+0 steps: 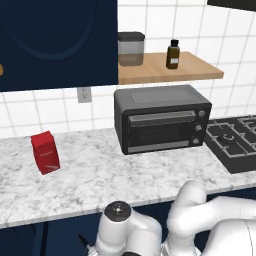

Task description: Pick the rolling pin from the drawer and place it on the counter.

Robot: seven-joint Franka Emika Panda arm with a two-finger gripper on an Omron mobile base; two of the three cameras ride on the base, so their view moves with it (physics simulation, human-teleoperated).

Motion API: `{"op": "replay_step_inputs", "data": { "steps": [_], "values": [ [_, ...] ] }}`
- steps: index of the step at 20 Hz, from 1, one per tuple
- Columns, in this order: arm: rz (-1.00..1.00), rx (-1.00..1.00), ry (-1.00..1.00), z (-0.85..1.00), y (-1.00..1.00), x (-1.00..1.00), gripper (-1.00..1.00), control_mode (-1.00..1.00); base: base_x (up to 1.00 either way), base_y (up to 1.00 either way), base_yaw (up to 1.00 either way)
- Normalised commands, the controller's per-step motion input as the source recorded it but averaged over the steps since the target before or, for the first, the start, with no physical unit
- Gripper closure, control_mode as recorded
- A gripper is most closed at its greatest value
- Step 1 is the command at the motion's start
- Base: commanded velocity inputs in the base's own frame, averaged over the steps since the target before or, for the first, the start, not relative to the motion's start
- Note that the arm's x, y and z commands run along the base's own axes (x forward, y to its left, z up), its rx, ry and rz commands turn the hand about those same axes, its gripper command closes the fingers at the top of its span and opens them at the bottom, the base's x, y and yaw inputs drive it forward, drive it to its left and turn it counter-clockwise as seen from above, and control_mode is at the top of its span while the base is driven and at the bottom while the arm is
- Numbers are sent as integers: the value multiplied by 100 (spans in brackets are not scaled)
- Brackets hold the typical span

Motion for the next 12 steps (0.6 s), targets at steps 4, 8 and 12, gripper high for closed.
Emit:
{"op": "replay_step_inputs", "data": {
  "steps": [4, 8, 12],
  "values": [
    [-1, 0, 0, 97, -25, 29, 100, -100, 0, 0, 0],
    [-1, 1, 0, 90, -52, 44, 100, -100, 0, 0, 0],
    [-3, 1, 1, 76, -59, 74, 100, -100, 0, 0, 0]
  ]
}}
